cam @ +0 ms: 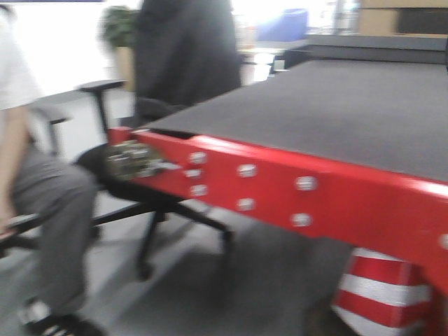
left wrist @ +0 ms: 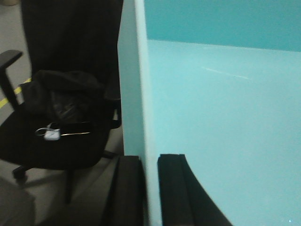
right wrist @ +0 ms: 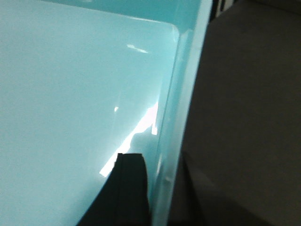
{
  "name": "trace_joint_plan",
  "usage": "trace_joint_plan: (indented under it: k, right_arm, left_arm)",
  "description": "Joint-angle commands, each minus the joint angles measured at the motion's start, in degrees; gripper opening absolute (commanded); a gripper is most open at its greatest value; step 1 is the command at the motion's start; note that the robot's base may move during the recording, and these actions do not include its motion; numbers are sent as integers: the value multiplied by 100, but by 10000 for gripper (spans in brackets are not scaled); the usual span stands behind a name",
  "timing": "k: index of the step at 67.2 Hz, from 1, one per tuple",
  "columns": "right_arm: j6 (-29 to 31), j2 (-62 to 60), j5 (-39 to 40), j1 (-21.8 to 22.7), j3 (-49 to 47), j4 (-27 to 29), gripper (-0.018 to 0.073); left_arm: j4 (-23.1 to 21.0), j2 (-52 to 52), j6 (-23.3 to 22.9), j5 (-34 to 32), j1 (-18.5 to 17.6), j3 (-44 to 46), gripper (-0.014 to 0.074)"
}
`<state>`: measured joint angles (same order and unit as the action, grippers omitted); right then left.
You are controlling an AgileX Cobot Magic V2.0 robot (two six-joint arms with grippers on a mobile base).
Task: Fetch blue bin and place on conveyor start
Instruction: 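Hold the bin in both grippers while driving up to the conveyor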
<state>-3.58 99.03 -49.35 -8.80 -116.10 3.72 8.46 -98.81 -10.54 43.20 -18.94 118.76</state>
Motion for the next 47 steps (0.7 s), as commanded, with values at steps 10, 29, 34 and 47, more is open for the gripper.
trace_joint_plan:
  k: [10,29,34,47]
  right_arm:
    - [139,-31,198,-57,-36,224,-151]
    - [139,-31,198,-57,-36,224,-151]
    - [139,-31,198,-57,-36,224,-151]
    - [139,-31,198,-57,-36,224,-151]
  left_arm:
    - [-353,94,-5,-514,-75,71,-111]
    - [-353,94,-5,-514,-75,71,-111]
    - [-353,94,-5,-514,-75,71,-111]
    - [-353,94,-5,-514,-75,71,-111]
